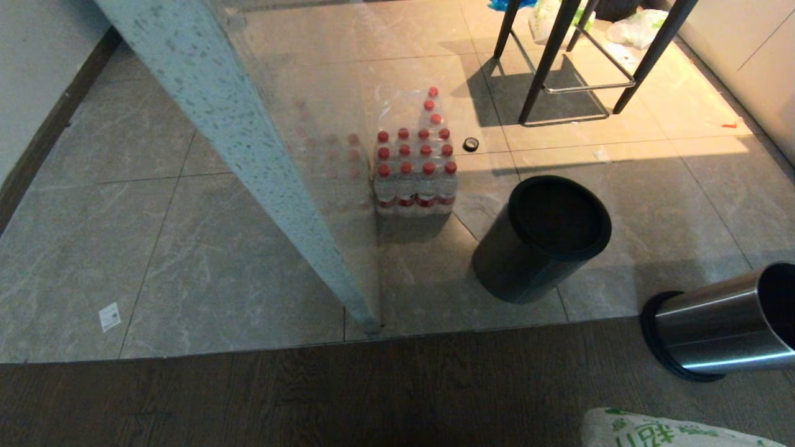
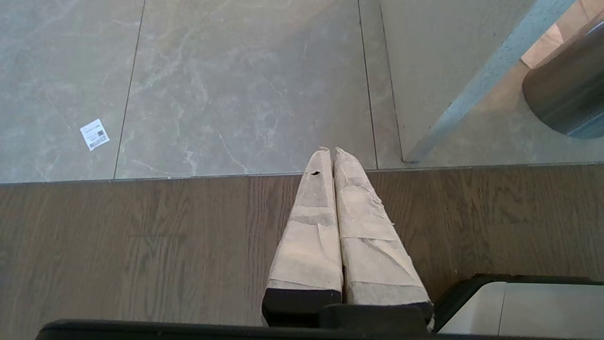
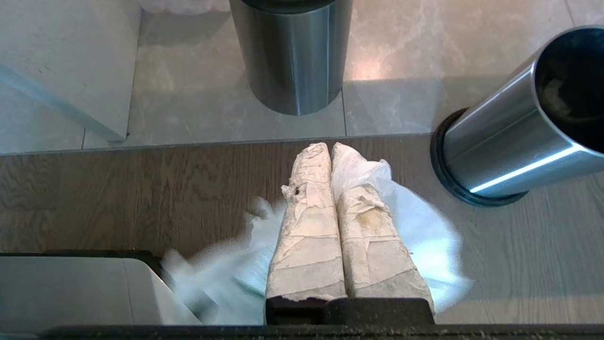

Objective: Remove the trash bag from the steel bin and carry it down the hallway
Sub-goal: Put the trash bag at the door

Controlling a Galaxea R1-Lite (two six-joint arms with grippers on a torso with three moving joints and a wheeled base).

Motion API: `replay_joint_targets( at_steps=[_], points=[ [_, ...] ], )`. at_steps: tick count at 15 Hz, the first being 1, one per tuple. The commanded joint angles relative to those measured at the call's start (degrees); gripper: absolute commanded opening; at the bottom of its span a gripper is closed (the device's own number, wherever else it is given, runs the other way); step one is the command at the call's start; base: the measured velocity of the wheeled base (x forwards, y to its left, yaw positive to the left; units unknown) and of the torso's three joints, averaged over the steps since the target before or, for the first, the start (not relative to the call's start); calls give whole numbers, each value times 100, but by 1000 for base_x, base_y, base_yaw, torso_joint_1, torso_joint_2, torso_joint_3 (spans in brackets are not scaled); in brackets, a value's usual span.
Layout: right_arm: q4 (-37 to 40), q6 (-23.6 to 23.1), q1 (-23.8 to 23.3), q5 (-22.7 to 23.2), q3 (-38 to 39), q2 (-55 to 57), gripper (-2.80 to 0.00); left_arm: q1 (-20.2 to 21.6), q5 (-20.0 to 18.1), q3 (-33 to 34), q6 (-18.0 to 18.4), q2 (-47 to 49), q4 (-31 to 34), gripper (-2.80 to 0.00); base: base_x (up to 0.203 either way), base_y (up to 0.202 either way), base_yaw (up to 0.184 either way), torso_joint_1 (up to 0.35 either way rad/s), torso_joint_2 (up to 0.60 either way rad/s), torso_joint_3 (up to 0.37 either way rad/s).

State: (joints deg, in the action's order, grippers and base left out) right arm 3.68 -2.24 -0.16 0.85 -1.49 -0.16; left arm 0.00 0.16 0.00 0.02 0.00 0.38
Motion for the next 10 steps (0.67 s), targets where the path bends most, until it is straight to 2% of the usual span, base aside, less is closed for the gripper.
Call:
replay_joint_targets(
  at_steps=[1,10],
  points=[
    [1,-5,-2,3,-1,16,-280,0,2,0,-2,0,-3,-280,0,0,0,2,-1,107],
    [1,-5,-2,4,-1,16,-280,0,2,0,-19,0,-3,-280,0,0,0,3,1,202]
  ],
)
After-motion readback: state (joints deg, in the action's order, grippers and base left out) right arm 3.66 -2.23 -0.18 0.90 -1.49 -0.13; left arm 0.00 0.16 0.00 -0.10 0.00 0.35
